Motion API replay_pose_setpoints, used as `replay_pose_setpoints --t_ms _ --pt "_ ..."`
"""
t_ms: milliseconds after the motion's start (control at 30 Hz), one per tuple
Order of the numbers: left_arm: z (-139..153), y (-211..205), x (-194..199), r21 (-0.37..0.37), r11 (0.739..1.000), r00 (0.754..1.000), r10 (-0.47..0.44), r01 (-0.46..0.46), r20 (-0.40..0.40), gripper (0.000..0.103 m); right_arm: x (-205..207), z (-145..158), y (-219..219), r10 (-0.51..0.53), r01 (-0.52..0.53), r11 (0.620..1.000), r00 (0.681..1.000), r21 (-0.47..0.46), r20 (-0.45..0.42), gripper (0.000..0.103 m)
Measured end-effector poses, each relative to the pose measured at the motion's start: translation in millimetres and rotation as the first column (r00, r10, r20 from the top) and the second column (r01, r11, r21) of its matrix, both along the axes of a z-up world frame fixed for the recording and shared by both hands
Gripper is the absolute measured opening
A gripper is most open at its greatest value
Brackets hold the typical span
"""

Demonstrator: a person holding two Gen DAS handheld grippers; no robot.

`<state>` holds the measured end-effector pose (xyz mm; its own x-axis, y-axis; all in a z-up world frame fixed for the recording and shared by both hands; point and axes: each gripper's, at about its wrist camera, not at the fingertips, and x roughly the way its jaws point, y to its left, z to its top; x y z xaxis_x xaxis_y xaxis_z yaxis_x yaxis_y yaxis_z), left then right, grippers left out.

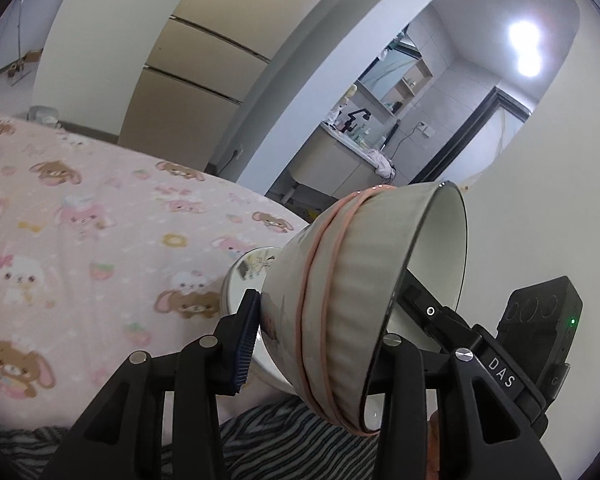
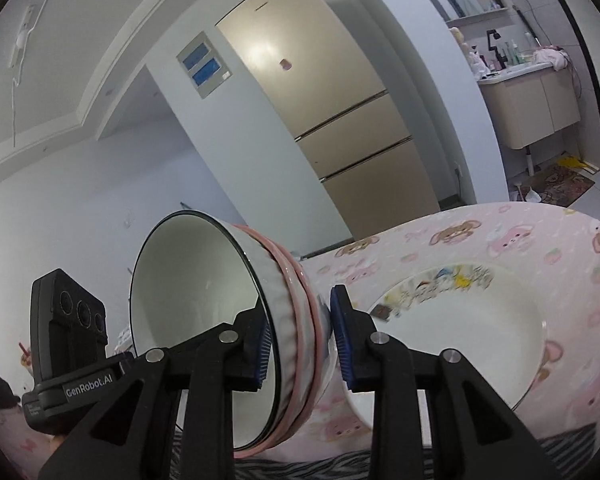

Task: Organize plates and bowls
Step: 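Carry the bowl stack over the plate stack with both tools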

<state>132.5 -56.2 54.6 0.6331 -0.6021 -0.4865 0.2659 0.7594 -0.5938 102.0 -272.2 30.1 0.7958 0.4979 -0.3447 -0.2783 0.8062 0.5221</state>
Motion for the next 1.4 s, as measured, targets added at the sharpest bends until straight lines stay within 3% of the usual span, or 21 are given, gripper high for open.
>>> replay_pose_setpoints --t_ms 200,433,1133,1400 --pt "-6 -26 20 -0.015 0.999 0.999 -0.035 0.035 -0.034 0.041 12 -8 -28 -0.042 0.043 0.998 0.999 0.037 -0.014 0.027" --pt "-16 -47 41 0.024 0.998 0.997 -0.055 0.056 -0.062 0.041 30 -22 -49 -0.078 0.08 0.995 0.996 0.058 -0.041 0.027" --pt "-70 -75 86 0.13 0.98 0.973 -0.124 0.151 -0.196 0.041 54 -79 -65 -0.114 0.121 0.992 0.972 0.025 -0.205 0.028" --pt "-87 -76 97 0.108 0.977 0.956 -0.154 0.186 -0.25 0.041 58 -92 -71 -0.116 0.133 0.99 0.958 0.048 -0.261 0.027"
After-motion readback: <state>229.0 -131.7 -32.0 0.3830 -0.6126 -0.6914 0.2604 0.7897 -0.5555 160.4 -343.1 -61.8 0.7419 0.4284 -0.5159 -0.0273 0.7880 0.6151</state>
